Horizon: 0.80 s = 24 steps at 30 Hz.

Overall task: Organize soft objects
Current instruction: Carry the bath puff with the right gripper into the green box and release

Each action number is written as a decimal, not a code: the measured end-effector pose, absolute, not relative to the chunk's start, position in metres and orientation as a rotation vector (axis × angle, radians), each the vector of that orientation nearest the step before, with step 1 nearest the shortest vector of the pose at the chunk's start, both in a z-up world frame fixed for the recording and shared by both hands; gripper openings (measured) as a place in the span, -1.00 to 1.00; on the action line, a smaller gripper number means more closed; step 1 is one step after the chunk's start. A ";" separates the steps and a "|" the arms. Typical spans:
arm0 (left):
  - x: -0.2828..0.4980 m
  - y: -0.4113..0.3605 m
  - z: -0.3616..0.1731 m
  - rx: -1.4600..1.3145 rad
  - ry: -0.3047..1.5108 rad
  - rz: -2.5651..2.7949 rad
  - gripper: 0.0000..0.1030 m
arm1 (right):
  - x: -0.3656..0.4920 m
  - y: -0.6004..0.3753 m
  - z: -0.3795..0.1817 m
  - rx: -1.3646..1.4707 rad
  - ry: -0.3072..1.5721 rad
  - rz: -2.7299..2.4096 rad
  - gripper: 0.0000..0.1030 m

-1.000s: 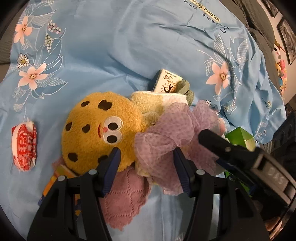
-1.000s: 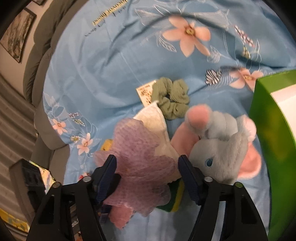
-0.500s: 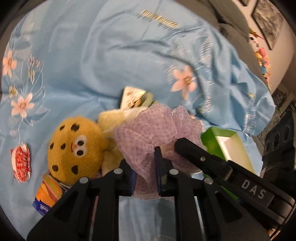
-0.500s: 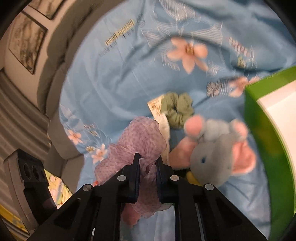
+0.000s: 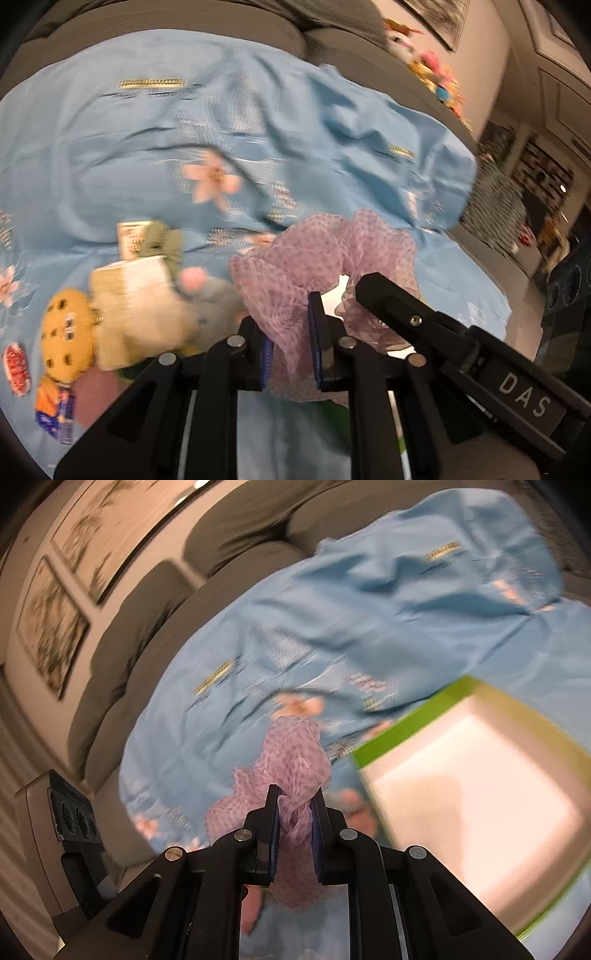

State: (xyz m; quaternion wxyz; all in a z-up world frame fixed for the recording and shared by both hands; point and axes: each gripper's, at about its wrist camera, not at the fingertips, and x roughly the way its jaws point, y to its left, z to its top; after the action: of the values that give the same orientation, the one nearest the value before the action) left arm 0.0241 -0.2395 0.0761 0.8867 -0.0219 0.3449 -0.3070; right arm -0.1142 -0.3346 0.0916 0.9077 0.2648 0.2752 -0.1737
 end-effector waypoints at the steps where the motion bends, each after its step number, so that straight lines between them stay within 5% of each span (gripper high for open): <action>1: 0.021 -0.248 0.076 -0.034 0.714 -0.656 -0.74 | -0.120 -0.340 0.093 0.557 0.559 -0.379 -0.69; 20: 0.021 -0.355 0.012 0.050 0.910 -0.777 -0.73 | -0.173 -0.441 0.057 0.800 0.632 -0.681 -0.68; 24: 0.025 -0.354 0.008 0.036 0.935 -0.768 -0.59 | -0.176 -0.444 0.054 0.822 0.641 -0.727 -0.61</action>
State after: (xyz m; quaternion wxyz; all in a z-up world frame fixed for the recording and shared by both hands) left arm 0.0251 -0.3540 0.0082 0.8225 0.0170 0.4394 -0.3608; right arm -0.1765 -0.4435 0.0537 0.8049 0.3837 0.2995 -0.3394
